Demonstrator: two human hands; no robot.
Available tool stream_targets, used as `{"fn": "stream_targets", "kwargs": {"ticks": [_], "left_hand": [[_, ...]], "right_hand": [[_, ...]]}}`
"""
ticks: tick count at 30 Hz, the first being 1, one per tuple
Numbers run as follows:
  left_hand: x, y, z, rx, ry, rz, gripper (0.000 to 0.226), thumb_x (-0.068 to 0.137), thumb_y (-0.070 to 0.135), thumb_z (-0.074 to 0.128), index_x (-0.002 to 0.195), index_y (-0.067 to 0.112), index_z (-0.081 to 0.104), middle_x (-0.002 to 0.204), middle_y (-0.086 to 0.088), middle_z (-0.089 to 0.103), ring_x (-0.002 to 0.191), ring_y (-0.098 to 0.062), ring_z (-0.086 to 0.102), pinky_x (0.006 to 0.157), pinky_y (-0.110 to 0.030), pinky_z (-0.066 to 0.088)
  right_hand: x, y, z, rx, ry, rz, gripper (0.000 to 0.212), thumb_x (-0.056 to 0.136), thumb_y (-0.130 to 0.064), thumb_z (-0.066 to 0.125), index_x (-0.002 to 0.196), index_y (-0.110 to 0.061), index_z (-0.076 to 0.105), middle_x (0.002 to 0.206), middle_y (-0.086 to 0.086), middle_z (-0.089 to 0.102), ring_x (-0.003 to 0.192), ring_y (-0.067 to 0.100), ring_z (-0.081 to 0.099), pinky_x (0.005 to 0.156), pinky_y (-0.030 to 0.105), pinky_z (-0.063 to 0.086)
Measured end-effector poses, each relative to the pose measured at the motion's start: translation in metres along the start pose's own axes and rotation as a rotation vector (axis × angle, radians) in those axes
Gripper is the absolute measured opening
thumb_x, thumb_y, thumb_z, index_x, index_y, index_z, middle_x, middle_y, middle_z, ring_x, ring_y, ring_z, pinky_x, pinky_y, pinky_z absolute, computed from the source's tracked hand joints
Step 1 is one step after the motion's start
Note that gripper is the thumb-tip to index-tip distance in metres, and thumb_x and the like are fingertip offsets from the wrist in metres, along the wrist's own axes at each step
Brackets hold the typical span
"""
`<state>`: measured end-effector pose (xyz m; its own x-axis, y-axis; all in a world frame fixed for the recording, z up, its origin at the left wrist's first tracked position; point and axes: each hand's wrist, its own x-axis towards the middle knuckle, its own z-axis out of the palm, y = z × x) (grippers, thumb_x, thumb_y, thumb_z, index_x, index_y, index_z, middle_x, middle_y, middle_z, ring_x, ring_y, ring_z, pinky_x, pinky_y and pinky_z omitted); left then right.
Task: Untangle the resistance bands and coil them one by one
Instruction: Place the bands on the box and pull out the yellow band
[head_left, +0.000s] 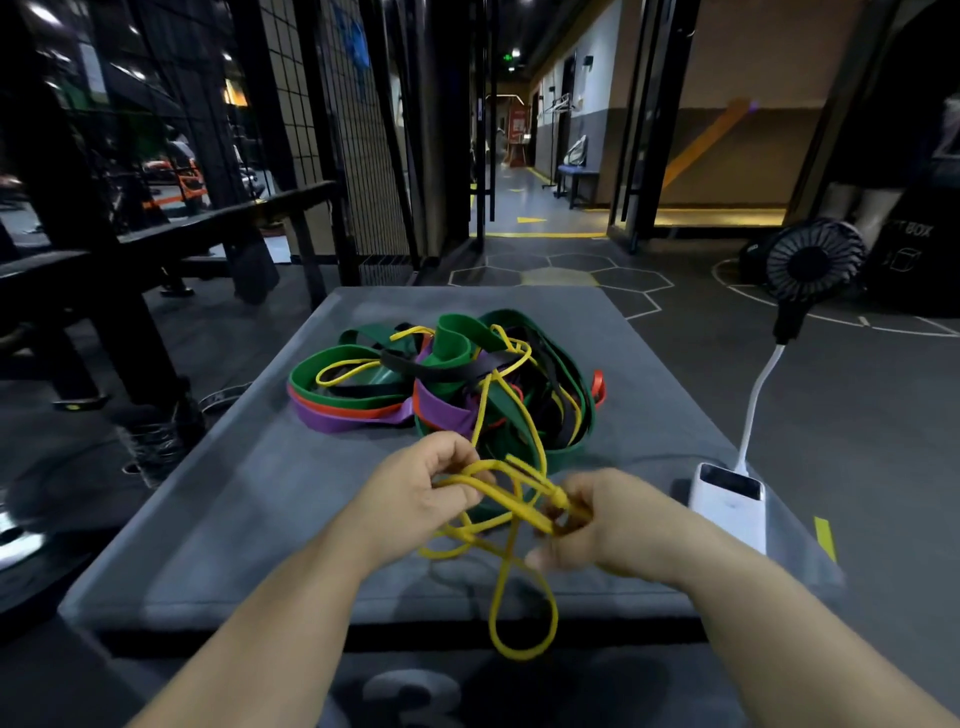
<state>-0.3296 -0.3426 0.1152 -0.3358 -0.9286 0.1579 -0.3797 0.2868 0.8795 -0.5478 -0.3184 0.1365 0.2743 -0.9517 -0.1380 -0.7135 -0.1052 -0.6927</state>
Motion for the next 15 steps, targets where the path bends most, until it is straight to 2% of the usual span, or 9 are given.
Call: {"fn": "stream_targets", "kwargs": {"ticks": [2, 4, 7, 8, 9, 10, 11, 13, 15], "left_hand": [[-0.001, 0.001, 0.001, -0.104, -0.046, -0.054, 0.017, 0.066, 0.029, 0.066, 0.082, 0.031, 0.061, 0.082, 0.01, 0.067, 0.082, -0.013, 0.063, 0.082, -0.039, 0.051], [-0.004, 0.004, 0.001, -0.331, -0.108, -0.113, 0.029, 0.065, 0.02, 0.069, 0.094, 0.019, 0.061, 0.092, -0.002, 0.066, 0.088, -0.025, 0.066, 0.089, -0.049, 0.048], [-0.008, 0.009, -0.004, -0.723, -0.208, -0.12, 0.05, 0.058, 0.015, 0.084, 0.099, 0.003, 0.059, 0.102, -0.011, 0.063, 0.089, -0.026, 0.067, 0.08, -0.044, 0.054], [-0.008, 0.011, -0.006, -0.836, -0.182, -0.105, 0.055, 0.054, 0.019, 0.09, 0.096, 0.001, 0.06, 0.101, -0.012, 0.064, 0.089, -0.024, 0.068, 0.076, -0.042, 0.057], [-0.007, 0.013, -0.008, -0.929, -0.118, -0.107, 0.049, 0.058, 0.023, 0.091, 0.091, 0.001, 0.062, 0.098, -0.012, 0.065, 0.087, -0.022, 0.069, 0.072, -0.041, 0.059], [-0.005, 0.014, -0.008, -0.977, -0.021, -0.13, 0.035, 0.069, 0.026, 0.085, 0.084, 0.002, 0.064, 0.091, -0.012, 0.065, 0.083, -0.021, 0.069, 0.067, -0.038, 0.059], [-0.002, 0.015, -0.008, -0.975, 0.095, -0.188, 0.022, 0.081, 0.025, 0.072, 0.077, 0.006, 0.062, 0.085, -0.01, 0.063, 0.077, -0.019, 0.068, 0.062, -0.035, 0.059], [0.004, 0.011, -0.008, -0.892, 0.277, -0.311, 0.022, 0.096, 0.022, 0.051, 0.078, 0.011, 0.054, 0.073, -0.005, 0.059, 0.061, -0.015, 0.064, 0.049, -0.025, 0.054], [0.009, 0.006, -0.009, -0.799, 0.377, -0.365, 0.021, 0.1, 0.025, 0.047, 0.081, 0.016, 0.05, 0.068, -0.001, 0.057, 0.048, -0.009, 0.054, 0.04, -0.018, 0.042]], "right_hand": [[0.0, -0.001, -0.001, 0.053, 0.033, -0.001, 0.033, 0.073, -0.039, 0.083, 0.062, -0.019, 0.058, 0.047, -0.009, 0.043, 0.045, 0.006, 0.037, 0.045, 0.017, 0.031], [-0.002, 0.002, -0.006, 0.285, 0.048, -0.026, 0.03, 0.076, -0.036, 0.08, 0.058, -0.021, 0.061, 0.049, -0.008, 0.041, 0.045, 0.008, 0.034, 0.044, 0.019, 0.028], [-0.004, 0.005, -0.013, 0.458, 0.099, -0.118, 0.03, 0.068, -0.046, 0.083, 0.069, -0.019, 0.07, 0.065, 0.006, 0.055, 0.063, 0.018, 0.044, 0.056, 0.023, 0.033], [-0.003, 0.008, -0.015, 0.489, 0.129, -0.141, 0.034, 0.065, -0.051, 0.084, 0.073, -0.02, 0.072, 0.072, 0.013, 0.056, 0.069, 0.02, 0.046, 0.061, 0.025, 0.036], [-0.002, 0.011, -0.016, 0.529, 0.165, -0.156, 0.036, 0.063, -0.054, 0.083, 0.075, -0.022, 0.074, 0.077, 0.017, 0.059, 0.074, 0.021, 0.05, 0.068, 0.026, 0.04], [-0.001, 0.012, -0.018, 0.579, 0.201, -0.168, 0.035, 0.066, -0.055, 0.082, 0.077, -0.023, 0.075, 0.082, 0.018, 0.064, 0.079, 0.021, 0.056, 0.077, 0.029, 0.043], [0.0, 0.013, -0.019, 0.637, 0.241, -0.172, 0.029, 0.069, -0.051, 0.077, 0.077, -0.023, 0.076, 0.087, 0.013, 0.07, 0.082, 0.015, 0.061, 0.083, 0.031, 0.044], [0.002, 0.014, -0.022, 0.738, 0.325, -0.173, 0.022, 0.072, -0.041, 0.065, 0.076, -0.023, 0.076, 0.091, 0.002, 0.072, 0.084, 0.003, 0.062, 0.084, 0.031, 0.042], [0.003, 0.016, -0.024, 0.802, 0.371, -0.176, 0.024, 0.073, -0.048, 0.064, 0.07, -0.028, 0.075, 0.098, 0.001, 0.069, 0.092, 0.004, 0.06, 0.085, 0.029, 0.037]]}}
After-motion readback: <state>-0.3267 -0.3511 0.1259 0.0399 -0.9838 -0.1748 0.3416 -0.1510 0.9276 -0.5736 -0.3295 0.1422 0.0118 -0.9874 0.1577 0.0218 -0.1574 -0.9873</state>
